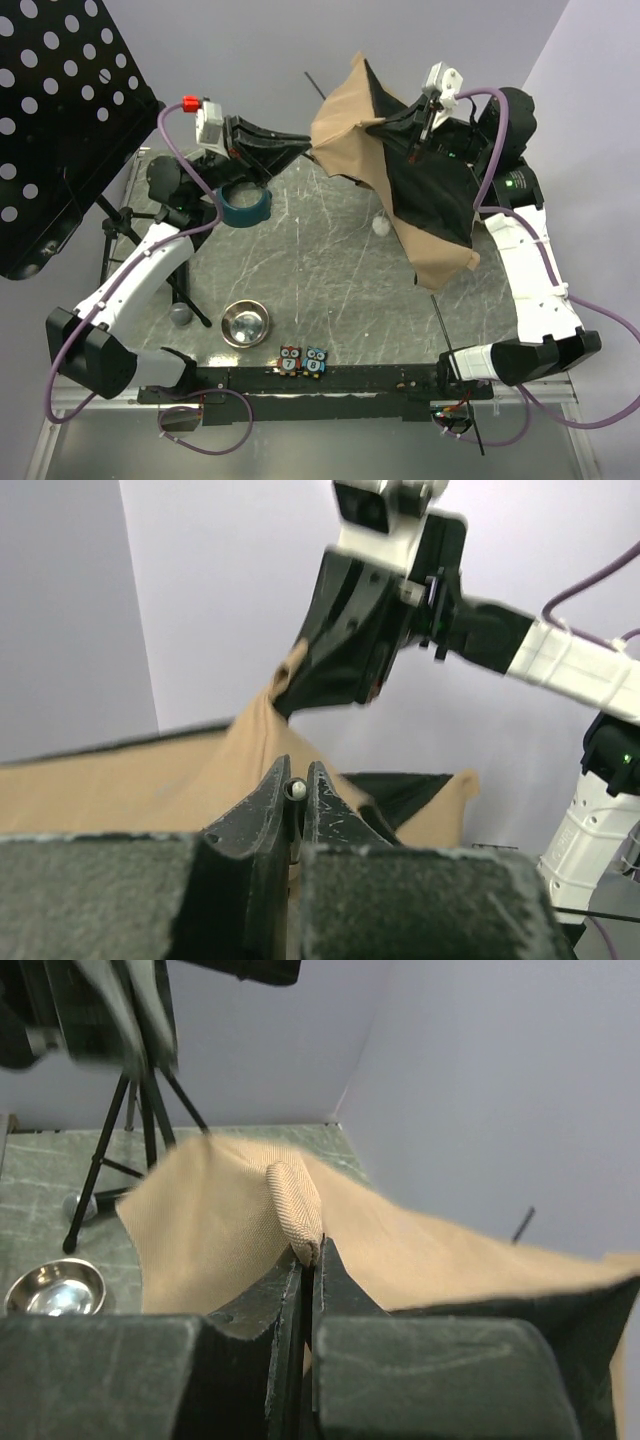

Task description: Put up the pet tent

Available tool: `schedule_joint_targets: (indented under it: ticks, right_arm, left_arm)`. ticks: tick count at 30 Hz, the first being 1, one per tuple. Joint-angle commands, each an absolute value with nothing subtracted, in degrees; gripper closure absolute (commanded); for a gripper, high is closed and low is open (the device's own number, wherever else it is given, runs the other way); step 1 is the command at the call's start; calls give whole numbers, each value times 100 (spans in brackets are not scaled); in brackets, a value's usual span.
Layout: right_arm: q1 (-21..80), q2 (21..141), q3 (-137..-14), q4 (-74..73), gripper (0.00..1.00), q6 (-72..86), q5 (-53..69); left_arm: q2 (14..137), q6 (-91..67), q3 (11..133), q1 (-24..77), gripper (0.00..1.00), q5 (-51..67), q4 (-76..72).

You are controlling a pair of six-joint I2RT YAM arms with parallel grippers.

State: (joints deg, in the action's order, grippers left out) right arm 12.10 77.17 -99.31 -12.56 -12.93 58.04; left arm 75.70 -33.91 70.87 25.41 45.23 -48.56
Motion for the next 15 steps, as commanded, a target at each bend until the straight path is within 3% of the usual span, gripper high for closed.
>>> schedule_joint_targets:
  ticks: [1, 7, 15]
  right_arm:
    - [1178, 7436, -9494, -1063, 100, -1441, 5977]
    - [1274, 7427, -9026, -994, 100, -1530, 5932]
    - [1810, 7541, -9650, -773, 100, -1073, 6073]
  left_arm:
    - [7190, -3551, 7944, 2593, 99, 4544, -4617]
    - [6899, -2980, 8586, 2593, 99, 4192, -3455]
    - [7636, -2708, 9621, 2856, 99, 4737, -1771]
